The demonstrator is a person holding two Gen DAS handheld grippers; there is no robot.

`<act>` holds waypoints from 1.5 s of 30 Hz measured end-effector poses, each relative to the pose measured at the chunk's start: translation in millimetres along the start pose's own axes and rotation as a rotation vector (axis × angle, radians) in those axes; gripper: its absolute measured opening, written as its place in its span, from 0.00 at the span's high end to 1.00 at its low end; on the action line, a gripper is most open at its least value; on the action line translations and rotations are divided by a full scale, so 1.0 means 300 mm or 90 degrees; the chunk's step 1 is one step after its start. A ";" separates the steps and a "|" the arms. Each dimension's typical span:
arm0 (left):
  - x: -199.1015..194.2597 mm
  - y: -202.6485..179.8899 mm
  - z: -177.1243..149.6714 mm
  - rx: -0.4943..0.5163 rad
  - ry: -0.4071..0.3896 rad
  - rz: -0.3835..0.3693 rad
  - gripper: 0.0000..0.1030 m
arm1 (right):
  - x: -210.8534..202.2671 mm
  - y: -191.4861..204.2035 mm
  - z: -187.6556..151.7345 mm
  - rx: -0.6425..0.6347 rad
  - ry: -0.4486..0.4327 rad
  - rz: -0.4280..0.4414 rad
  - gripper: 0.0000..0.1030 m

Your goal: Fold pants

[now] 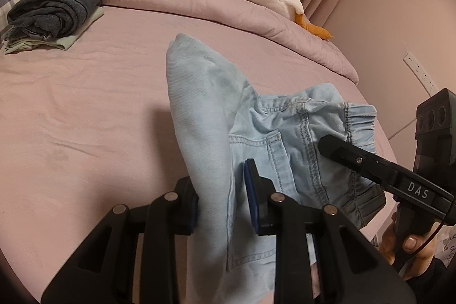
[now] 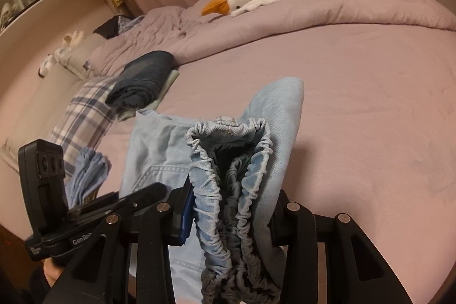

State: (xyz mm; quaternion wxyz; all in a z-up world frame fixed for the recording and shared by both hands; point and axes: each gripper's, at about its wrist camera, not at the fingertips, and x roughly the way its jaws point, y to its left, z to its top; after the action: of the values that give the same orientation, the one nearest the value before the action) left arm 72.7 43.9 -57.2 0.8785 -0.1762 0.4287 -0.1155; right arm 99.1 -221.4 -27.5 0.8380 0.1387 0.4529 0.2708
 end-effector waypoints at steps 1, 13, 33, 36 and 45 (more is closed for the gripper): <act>-0.002 0.005 0.003 0.001 -0.002 0.001 0.76 | 0.004 0.003 0.003 -0.002 0.001 0.000 0.59; 0.012 0.069 0.058 0.004 -0.011 0.014 0.76 | 0.070 0.062 0.047 -0.034 0.009 0.000 0.59; 0.094 0.126 0.164 0.022 -0.024 0.030 0.76 | 0.168 0.075 0.127 -0.047 0.005 0.002 0.59; 0.108 0.132 0.175 0.022 -0.021 0.031 0.76 | 0.180 0.072 0.135 -0.045 0.006 0.001 0.59; 0.155 0.150 0.191 0.024 -0.008 0.035 0.76 | 0.216 0.071 0.141 -0.032 0.014 -0.005 0.59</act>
State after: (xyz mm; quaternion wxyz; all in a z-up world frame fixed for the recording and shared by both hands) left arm 148.7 80.5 -76.2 0.8870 -0.1486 0.4260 -0.0985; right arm 156.2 -165.9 -38.3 0.8373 0.1127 0.4559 0.2801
